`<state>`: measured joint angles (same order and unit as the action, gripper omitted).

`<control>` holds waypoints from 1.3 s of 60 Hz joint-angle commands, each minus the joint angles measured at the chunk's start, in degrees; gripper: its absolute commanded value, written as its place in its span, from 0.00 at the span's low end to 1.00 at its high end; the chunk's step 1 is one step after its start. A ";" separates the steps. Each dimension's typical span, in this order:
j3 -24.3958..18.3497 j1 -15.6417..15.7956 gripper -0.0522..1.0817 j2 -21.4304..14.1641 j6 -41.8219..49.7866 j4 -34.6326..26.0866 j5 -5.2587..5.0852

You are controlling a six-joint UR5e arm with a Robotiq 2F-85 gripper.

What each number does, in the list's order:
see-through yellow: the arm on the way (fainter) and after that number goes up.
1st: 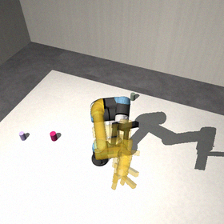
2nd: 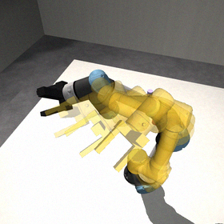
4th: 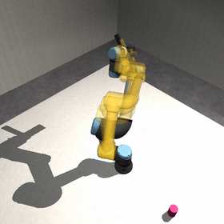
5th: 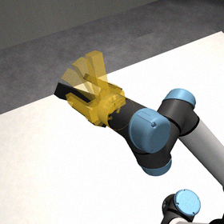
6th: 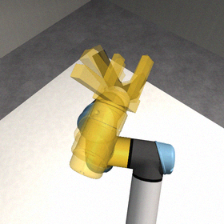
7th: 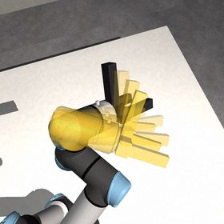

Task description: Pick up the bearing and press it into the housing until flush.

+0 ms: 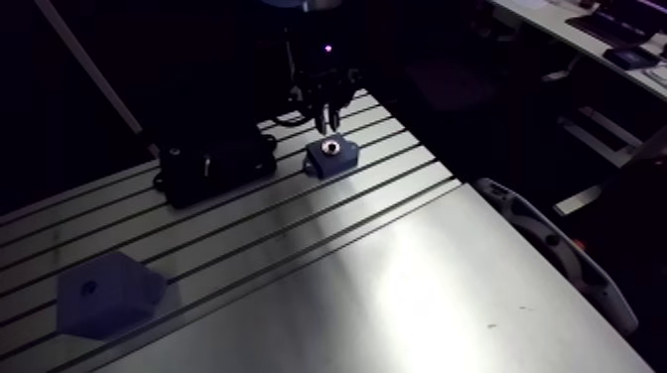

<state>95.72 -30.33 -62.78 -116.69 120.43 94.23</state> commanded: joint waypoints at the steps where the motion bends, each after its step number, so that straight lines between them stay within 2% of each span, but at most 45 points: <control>1: -0.14 0.00 1.00 0.24 0.01 -0.38 0.03; 78: 0.73 -0.08 1.00 2.19 0.01 0.19 0.30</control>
<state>96.45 -30.41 -60.63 -116.68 120.54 94.53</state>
